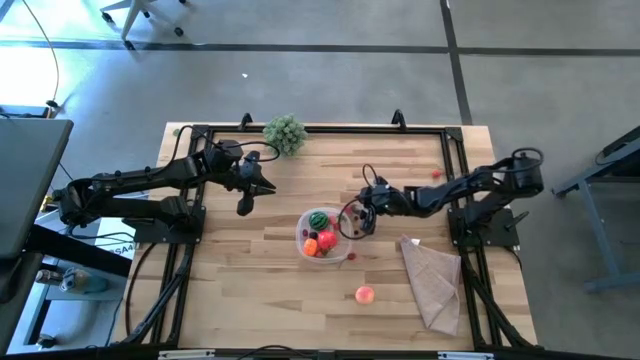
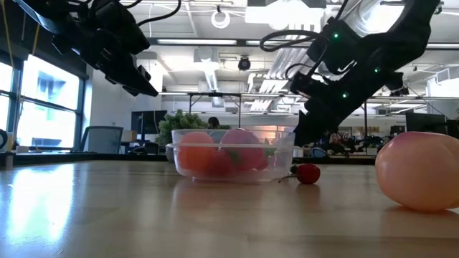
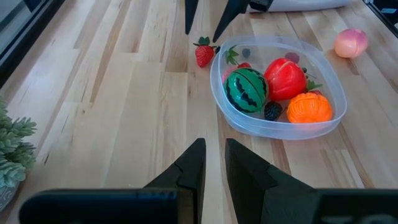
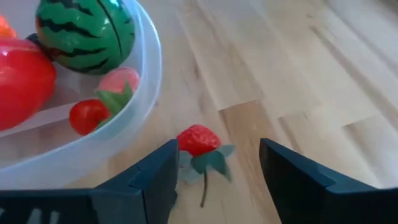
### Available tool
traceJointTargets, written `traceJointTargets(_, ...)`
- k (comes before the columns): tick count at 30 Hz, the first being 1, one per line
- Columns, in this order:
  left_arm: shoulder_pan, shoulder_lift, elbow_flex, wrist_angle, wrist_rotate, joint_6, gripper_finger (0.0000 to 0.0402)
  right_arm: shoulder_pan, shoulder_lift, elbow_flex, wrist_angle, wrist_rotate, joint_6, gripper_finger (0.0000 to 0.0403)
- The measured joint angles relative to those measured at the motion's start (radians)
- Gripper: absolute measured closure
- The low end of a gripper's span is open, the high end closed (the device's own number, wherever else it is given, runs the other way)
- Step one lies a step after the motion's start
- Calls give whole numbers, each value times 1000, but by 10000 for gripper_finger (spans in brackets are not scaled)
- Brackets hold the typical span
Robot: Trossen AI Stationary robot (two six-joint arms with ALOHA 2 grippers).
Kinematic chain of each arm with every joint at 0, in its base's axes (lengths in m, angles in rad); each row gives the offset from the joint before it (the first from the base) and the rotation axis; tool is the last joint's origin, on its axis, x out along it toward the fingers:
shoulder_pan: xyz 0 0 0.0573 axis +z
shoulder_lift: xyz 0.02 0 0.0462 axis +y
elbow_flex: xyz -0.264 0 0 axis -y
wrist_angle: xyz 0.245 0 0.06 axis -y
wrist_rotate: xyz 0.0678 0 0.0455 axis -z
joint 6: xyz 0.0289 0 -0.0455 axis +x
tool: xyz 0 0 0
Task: Pick and placing Produce into tupperware
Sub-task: Put the strawberry into the transparent container
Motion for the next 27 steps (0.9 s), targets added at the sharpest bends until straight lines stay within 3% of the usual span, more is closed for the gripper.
traceJointTargets(6, 0, 0, 0, 0, 0, 0, 350, -6, 47, 0, 51, -61, 15, 180)
traceJointTargets(20, 0, 0, 0, 0, 0, 0, 350, -7, 136, 30, 95, -47, -40, 180)
traceJointTargets(27, 0, 0, 0, 0, 0, 0, 350, -33, 156, 83, -22, -70, -42, 183)
